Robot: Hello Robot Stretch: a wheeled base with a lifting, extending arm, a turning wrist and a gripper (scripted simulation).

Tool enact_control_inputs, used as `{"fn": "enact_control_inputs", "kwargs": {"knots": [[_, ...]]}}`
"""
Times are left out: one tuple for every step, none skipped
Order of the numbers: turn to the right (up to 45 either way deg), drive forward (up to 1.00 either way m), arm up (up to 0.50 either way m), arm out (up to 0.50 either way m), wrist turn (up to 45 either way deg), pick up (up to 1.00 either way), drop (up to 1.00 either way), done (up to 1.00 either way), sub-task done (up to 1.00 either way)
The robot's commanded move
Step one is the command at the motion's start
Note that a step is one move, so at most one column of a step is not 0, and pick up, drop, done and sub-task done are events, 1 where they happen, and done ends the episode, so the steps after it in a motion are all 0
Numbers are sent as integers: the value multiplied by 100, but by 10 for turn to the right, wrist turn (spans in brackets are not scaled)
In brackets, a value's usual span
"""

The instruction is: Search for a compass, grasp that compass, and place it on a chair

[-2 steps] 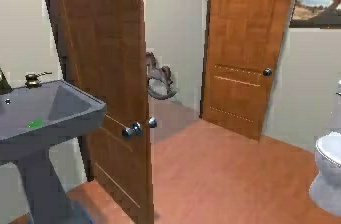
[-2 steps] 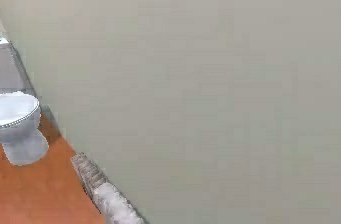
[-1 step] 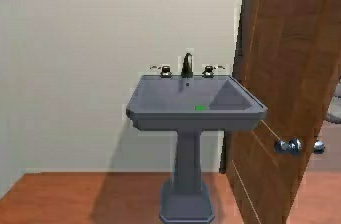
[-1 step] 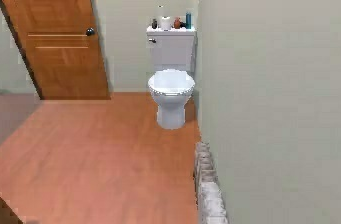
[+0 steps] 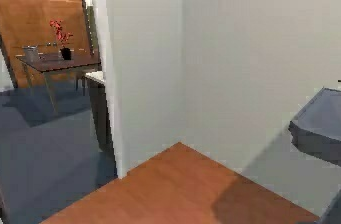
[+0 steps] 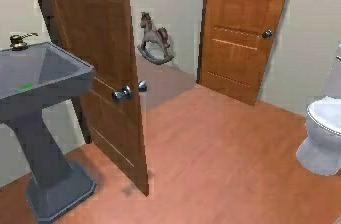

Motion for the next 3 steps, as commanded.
{"fn": "enact_control_inputs", "kwargs": {"knots": [[-240,0,0,0,0,0,0,0,0],[0,100,0,0,0,0,0,0,0],[0,75,0,0,0,0,0,0,0]]}}
